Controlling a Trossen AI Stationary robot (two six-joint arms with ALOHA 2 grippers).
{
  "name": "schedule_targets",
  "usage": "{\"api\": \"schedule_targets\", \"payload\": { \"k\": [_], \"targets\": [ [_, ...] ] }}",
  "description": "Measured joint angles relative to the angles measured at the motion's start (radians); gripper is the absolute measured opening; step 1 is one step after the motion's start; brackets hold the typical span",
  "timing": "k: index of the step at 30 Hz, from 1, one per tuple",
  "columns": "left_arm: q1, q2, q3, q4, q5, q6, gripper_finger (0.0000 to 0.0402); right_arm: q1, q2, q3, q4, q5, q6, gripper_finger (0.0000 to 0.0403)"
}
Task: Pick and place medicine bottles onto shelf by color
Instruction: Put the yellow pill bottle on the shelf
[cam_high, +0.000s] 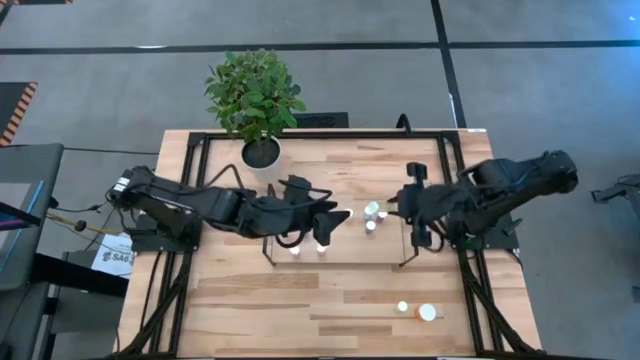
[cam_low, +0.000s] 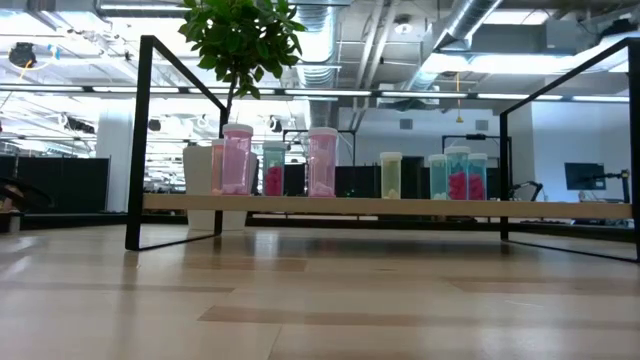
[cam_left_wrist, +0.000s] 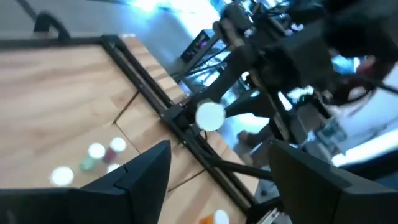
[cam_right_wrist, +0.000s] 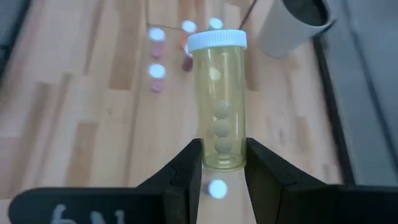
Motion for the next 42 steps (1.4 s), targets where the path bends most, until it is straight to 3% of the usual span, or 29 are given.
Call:
{"api": "schedule_targets", "payload": {
  "k": [6, 12, 21, 34, 42],
  "targets": [
    [0.003, 0.0, -0.151, 0.21, -0.022, -0.153, 0.0254, 0.035, 0.039, 0.0, -0.003, 0.028, 0.001, 0.0119],
    [0.003, 0.0, -0.249, 0.385, -0.038, -0.169, 0.0254, 0.033, 0.088, 0.0, 0.032, 0.028, 0.001, 0.0119],
    [0.003, 0.0, -0.262, 0.355, -0.006, -0.183, 0.0254, 0.019, 0.175, 0.0, 0.168, 0.026, -0.025, 0.0119],
    [-0.009, 0.0, -0.262, 0.246, 0.019, -0.26, 0.0253, -0.021, 0.289, 0.12, 0.157, -0.014, -0.051, 0.0119],
    [-0.009, 0.0, -0.262, 0.241, 0.056, -0.259, 0.0192, -0.021, 0.289, 0.121, 0.154, -0.018, -0.039, 0.0119]
  ]
}}
